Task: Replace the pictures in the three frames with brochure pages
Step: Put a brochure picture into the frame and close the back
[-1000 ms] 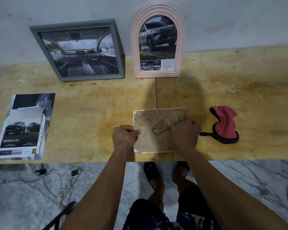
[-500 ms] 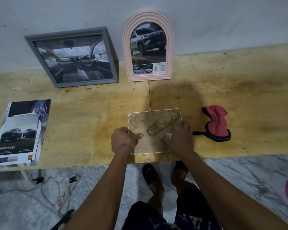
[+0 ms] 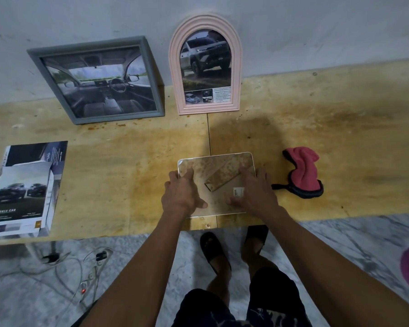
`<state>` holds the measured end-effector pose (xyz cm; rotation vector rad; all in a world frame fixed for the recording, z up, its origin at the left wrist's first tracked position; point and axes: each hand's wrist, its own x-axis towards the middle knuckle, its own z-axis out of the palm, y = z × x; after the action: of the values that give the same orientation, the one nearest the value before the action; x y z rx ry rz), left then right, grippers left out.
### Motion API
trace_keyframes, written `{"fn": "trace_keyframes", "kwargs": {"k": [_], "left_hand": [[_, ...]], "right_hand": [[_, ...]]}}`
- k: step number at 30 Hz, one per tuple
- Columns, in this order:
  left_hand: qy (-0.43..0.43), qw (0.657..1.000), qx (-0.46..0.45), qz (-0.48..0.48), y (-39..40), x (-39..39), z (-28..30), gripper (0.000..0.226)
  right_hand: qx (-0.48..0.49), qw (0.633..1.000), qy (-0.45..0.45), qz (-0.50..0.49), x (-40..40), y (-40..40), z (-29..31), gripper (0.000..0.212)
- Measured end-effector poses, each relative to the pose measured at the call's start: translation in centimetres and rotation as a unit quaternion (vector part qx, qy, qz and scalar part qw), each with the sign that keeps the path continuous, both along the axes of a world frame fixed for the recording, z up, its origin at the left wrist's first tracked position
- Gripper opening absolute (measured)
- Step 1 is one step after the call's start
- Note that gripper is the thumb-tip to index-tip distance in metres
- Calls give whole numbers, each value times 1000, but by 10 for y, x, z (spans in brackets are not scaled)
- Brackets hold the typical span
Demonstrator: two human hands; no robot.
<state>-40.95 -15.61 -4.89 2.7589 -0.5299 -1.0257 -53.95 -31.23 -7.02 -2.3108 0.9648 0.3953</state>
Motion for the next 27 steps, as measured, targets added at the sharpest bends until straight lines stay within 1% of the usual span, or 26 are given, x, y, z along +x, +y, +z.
{"fn": "trace_keyframes", "kwargs": {"k": [6, 10, 12, 16, 18, 21, 27], "left_hand": [[-12, 1000, -9, -7, 2, 2, -2, 111], [-10, 1000, -18, -14, 4, 2, -4, 112], [-1, 1000, -16, -19, 5, 4, -4, 113], [25, 999, -15, -44, 12, 11, -4, 125], [27, 998, -20, -55, 16, 13, -4, 129], [13, 998, -26, -63, 18, 13, -6, 131], [-4, 997, -54, -61, 22, 13, -8, 128]], "right_hand": [[-14, 1000, 0, 22, -1, -5, -1, 99], [-4, 997, 29, 71, -2, -15, -2, 111], [-3, 996, 26, 85, -7, -18, -3, 115], [12, 997, -34, 71, -16, -19, -3, 106], [16, 996, -46, 74, -17, -20, -1, 102], [15, 996, -48, 68, -17, -21, -1, 101], [8, 997, -32, 63, -18, -16, -8, 108]]}}
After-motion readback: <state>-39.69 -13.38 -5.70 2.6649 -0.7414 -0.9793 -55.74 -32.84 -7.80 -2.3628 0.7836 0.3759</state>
